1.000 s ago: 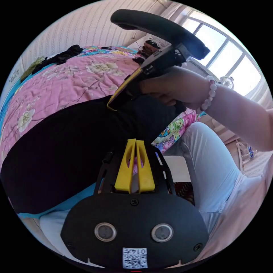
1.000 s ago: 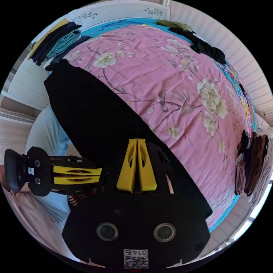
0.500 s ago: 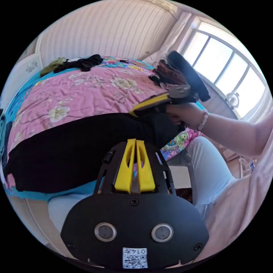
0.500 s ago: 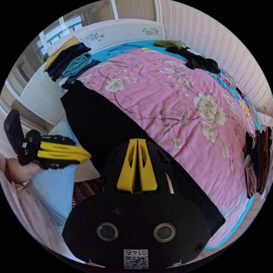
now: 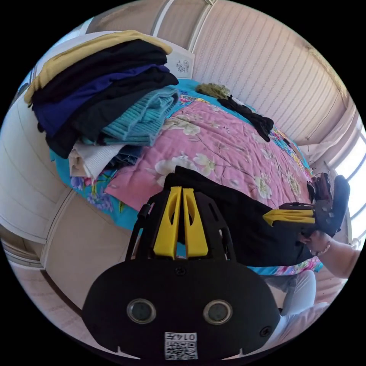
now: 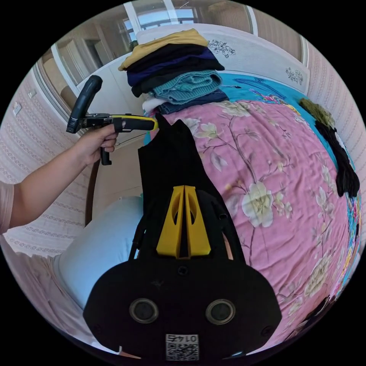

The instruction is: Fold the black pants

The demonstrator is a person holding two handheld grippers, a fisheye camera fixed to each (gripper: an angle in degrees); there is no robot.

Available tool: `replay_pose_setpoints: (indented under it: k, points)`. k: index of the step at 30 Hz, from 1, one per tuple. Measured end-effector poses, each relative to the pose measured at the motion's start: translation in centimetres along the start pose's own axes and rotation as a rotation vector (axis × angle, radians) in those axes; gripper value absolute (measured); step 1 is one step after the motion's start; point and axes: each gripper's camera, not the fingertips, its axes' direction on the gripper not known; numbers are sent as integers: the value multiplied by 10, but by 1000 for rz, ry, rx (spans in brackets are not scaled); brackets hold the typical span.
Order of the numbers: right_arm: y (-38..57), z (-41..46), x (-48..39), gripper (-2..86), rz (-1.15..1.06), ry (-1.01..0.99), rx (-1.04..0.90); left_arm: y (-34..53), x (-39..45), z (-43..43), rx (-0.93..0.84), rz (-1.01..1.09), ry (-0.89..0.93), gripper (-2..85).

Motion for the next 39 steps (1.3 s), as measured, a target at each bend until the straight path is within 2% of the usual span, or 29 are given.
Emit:
replay_pose_setpoints:
  k: [5,7,10,13,16,18,21,25,29,34,39]
  points:
    - [-35,28,44,-4,89,41,-76,-32,13,43,-128,99,-67,-10]
    - [-33,38,64,-4,120,37,-128,-27,8,56,-134,90,-26,-10]
    - [-21,29,92,-4,171,-16,-97,-19,2,52,-123,30,36,-10]
    - [2,-19,111,-5,203,-72,6,-7,17,19,-75,65,-15,-10]
    - [74,-97,134,-5,271,-142,194,17,53,-24,-13,248,-38,-10]
    - [140,-141,156,-5,382,-134,270,32,84,-37,-37,398,1,-10]
    - [273,-212,198,-2,632,-6,325,52,143,-46,-59,565,123,-9]
    - [471,-309,232,12,1092,283,378,73,257,-39,-85,761,463,-5]
    - [623,-373,226,45,1443,408,576,91,397,-14,-211,924,740,24]
    - [713,-386,228,100,1680,439,681,125,561,10,-298,1171,800,47]
    - [741,-390,251,109,1673,385,731,158,695,43,-394,1308,774,50]
